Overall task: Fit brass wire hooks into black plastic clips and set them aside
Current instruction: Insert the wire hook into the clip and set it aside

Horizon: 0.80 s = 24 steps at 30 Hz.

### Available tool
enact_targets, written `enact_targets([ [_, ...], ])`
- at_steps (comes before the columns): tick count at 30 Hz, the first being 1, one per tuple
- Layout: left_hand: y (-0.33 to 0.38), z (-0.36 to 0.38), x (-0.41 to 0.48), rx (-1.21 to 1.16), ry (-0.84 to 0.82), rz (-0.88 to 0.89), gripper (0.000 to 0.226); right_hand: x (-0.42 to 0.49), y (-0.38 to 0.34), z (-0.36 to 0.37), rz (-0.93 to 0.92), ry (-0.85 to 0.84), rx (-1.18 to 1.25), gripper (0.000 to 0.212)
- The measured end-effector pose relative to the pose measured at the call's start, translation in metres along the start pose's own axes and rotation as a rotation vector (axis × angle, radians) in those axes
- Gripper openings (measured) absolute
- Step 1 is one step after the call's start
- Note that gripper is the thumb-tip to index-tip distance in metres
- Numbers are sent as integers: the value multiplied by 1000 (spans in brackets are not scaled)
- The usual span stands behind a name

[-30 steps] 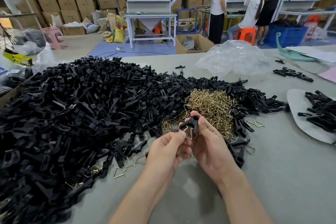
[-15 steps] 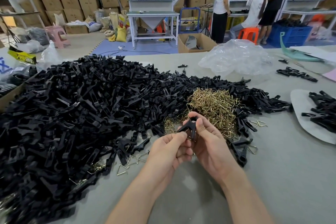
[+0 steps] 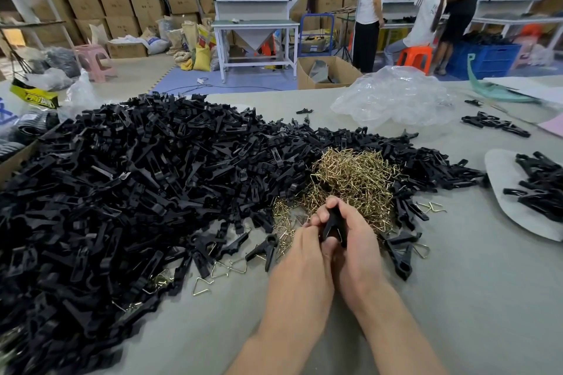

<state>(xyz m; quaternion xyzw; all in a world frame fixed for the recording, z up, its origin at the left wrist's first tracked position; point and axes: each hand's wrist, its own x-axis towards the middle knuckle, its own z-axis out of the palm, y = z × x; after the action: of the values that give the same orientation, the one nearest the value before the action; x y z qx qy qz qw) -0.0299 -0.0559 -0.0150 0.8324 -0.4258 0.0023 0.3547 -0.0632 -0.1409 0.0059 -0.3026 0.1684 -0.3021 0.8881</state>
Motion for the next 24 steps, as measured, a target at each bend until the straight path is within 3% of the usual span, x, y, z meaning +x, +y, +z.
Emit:
enact_targets([
  [3,3,2,0,188,-13,54,60,0,3,1,-7,51,1,20],
  [8,-1,-3,7,253,-92,68,62,1,6,2,-22,81,14,22],
  [12,-1,-6,7,205,-42,121,59,1,7,3,-22,88,11,23],
  [18,0,-10,4,129,24,84,27,-2,11,8,4,135,-108,24],
  [24,-4,-3,4,93,43,11,42,-2,16,11,-31,165,-214,27],
])
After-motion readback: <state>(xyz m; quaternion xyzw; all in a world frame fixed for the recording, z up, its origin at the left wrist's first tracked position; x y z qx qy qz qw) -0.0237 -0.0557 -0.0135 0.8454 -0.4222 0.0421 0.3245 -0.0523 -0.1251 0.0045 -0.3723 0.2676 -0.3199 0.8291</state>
